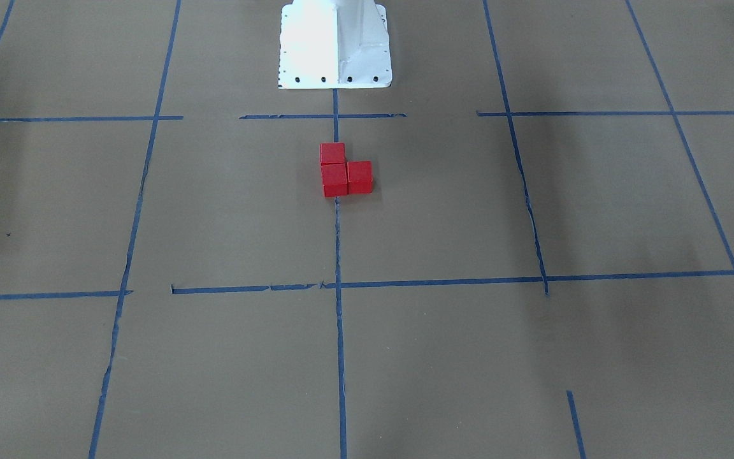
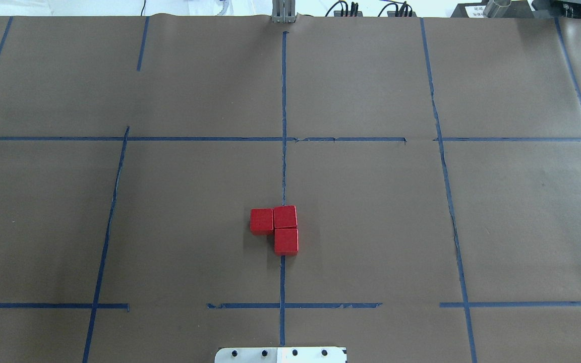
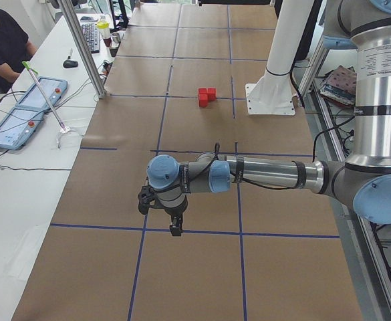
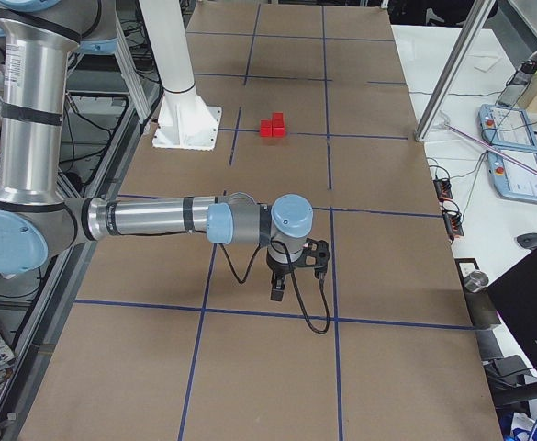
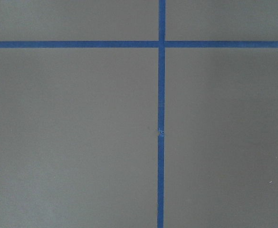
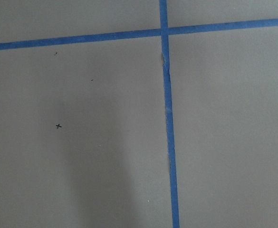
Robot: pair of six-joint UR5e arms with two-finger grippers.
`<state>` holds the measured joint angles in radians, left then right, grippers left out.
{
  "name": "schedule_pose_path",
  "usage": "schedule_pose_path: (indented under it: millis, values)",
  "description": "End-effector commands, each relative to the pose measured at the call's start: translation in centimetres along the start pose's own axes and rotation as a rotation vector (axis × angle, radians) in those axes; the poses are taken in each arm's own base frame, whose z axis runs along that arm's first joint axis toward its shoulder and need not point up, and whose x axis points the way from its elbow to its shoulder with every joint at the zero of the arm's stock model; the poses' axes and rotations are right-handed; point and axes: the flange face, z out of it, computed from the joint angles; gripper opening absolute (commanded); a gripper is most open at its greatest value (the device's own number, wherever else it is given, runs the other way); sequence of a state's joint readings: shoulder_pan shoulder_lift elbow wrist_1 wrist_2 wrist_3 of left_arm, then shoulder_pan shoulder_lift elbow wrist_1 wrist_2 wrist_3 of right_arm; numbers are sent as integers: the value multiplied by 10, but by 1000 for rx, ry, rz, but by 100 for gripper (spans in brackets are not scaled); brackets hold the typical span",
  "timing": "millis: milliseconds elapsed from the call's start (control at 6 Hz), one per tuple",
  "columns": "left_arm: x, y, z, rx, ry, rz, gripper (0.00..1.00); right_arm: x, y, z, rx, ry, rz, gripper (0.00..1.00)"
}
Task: Form red blocks into L shape at center
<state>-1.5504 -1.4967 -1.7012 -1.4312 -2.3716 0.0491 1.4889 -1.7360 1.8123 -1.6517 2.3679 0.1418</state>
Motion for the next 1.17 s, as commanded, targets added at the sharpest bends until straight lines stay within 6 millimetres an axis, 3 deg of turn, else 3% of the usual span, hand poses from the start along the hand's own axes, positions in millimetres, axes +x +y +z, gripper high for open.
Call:
schedule_pose_path:
  millis: [0,1000]
  values:
    - [0,0,0,0,2,-3,100,12,7,3,-6,2,24,100]
    - [0,-1,0,0,9,-4,100,24,8,-9,62,-5,28,100]
